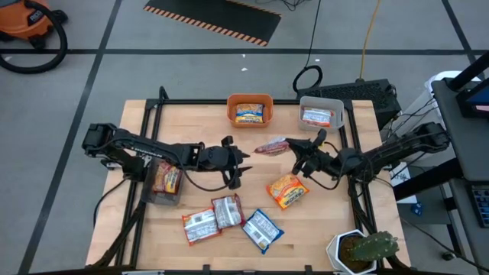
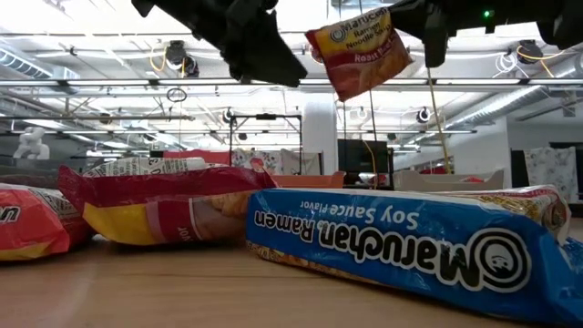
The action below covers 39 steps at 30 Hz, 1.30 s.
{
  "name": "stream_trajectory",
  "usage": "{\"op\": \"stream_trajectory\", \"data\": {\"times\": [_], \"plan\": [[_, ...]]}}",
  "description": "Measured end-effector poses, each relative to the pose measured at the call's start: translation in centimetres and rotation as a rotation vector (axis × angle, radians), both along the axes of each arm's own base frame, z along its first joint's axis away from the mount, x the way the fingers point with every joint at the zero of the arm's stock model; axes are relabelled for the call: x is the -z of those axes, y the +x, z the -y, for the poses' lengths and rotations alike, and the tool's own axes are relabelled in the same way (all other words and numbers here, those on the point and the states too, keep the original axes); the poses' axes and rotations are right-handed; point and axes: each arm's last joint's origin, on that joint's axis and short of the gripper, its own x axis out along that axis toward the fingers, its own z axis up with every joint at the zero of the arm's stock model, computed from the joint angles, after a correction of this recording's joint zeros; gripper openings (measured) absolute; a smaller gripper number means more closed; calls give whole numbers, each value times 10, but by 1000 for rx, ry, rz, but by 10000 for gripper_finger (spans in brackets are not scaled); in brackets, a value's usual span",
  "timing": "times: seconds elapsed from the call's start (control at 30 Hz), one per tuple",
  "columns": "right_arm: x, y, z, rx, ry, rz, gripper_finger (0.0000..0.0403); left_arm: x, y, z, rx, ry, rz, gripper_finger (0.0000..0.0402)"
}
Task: Sort Maruchan noodles
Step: Put the top red noodle pack into the black bin
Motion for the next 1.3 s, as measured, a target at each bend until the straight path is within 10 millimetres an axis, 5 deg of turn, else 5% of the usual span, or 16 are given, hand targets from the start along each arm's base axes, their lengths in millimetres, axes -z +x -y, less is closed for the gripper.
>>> {"op": "stream_trajectory", "data": {"times": [0.23,0.6,1.3], "plan": [[4,1,0,-13,45,-16,0,-4,1,0,-86,94,38,239],[7,6,0,-161,132,26,0,-12,5,2,-54,126,123,240],[10,10,9,-127,184,38,0,-17,7,12,98,31,182,240]]}}
